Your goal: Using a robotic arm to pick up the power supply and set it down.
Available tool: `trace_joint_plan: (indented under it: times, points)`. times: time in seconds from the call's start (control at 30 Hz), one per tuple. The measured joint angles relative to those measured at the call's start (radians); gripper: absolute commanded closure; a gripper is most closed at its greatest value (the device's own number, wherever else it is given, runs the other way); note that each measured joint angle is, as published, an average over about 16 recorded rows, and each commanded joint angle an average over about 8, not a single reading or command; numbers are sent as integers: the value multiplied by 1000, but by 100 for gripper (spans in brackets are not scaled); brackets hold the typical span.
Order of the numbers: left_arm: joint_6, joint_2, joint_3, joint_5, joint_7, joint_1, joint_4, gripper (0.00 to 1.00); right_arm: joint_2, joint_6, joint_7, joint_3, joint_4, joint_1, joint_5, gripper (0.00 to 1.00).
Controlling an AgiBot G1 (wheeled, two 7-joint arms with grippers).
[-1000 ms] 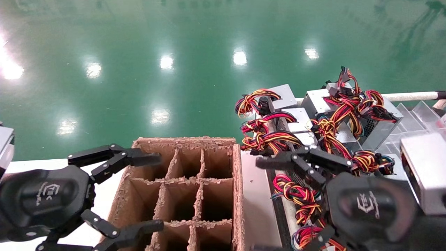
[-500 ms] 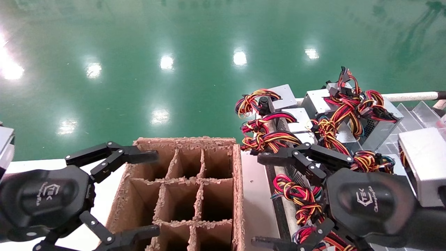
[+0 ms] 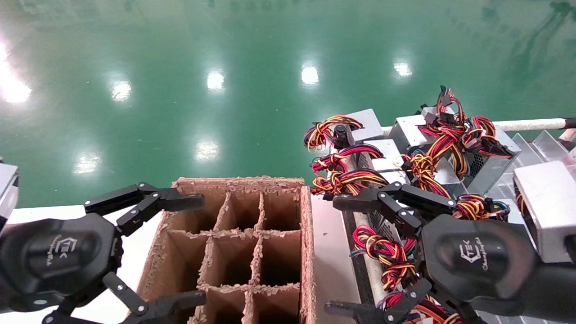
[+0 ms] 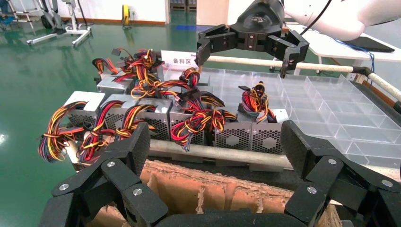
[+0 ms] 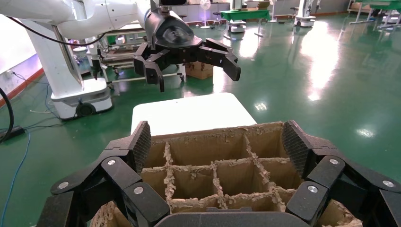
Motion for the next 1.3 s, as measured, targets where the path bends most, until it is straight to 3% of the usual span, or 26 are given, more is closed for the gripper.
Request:
trace_joint_plan:
  times: [0.07, 0.13, 0.33, 0.4, 1.3]
  points:
    - [0, 0, 0, 0, 0, 0, 0, 41, 0, 0, 0, -1, -1, 1, 0, 0]
    - [0, 0, 0, 0, 0, 0, 0, 44, 0, 0, 0, -2, -2, 1, 1, 0]
    - [0, 0, 0, 0, 0, 0, 0, 7, 0, -1, -1, -3, -3, 3, 1, 0]
    - [0, 0, 0, 0, 0, 0, 0, 0, -1, -1, -1, -3, -4, 3, 1, 0]
    - [0, 0, 0, 0, 0, 0, 0, 0, -1, 0, -2, -6, -6, 5, 2, 0]
